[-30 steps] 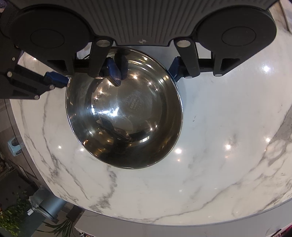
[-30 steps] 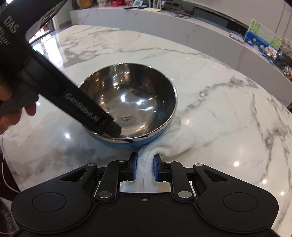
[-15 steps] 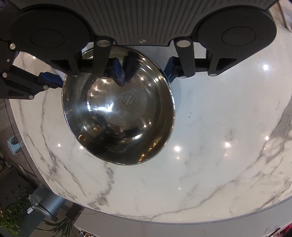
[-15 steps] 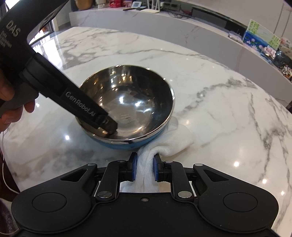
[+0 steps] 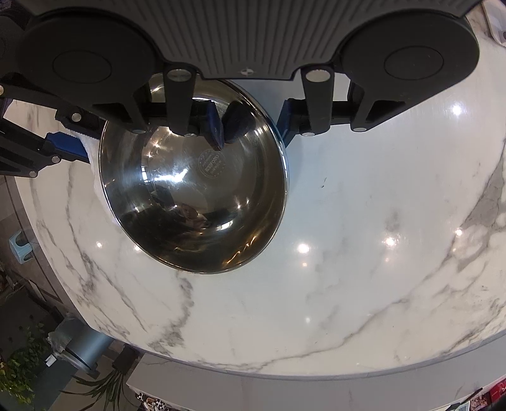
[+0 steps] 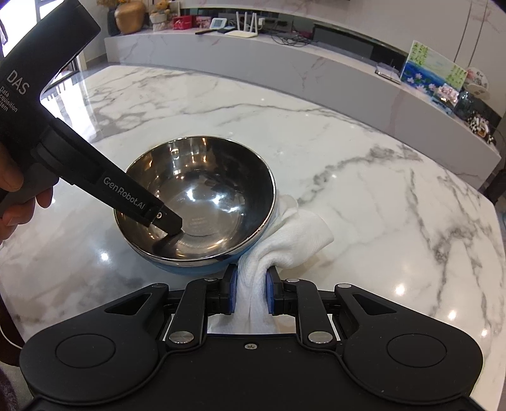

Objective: Clean bowl

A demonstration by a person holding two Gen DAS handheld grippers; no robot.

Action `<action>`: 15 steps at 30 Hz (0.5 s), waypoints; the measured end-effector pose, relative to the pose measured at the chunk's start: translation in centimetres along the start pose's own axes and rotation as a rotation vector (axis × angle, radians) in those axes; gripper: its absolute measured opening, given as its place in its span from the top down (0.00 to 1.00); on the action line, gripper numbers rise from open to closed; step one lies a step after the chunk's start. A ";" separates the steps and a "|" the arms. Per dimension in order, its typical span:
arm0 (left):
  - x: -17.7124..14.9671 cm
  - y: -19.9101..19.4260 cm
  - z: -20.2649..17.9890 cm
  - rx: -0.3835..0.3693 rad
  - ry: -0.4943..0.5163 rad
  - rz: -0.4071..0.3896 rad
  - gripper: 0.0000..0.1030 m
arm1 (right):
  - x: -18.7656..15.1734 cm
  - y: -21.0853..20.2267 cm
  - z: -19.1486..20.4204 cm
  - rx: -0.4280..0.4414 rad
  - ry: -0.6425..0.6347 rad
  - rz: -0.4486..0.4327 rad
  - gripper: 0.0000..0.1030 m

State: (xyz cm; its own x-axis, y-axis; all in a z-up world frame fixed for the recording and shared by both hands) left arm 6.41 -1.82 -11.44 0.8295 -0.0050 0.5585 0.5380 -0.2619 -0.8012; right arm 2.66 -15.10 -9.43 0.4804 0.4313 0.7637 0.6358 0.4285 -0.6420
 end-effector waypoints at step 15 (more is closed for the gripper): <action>-0.3 -0.2 -0.3 -0.015 0.024 0.012 0.67 | -0.8 0.5 1.0 0.059 -0.022 0.068 0.84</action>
State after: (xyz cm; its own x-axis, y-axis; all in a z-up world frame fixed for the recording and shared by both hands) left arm 6.03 -2.01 -11.35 0.8320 -0.0312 0.5540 0.5256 -0.2758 -0.8048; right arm 2.00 -14.38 -10.44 0.5074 0.4782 0.7169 0.5649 0.4436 -0.6958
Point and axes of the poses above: each gripper's, at about its wrist camera, not at the fingertips, and y roughly the way its jaws point, z to its left, x to its top, the point moved 6 cm from there along y, roughly the way its jaws point, and after that the axes turned 14 degrees about -z, right-handed, at the moved point
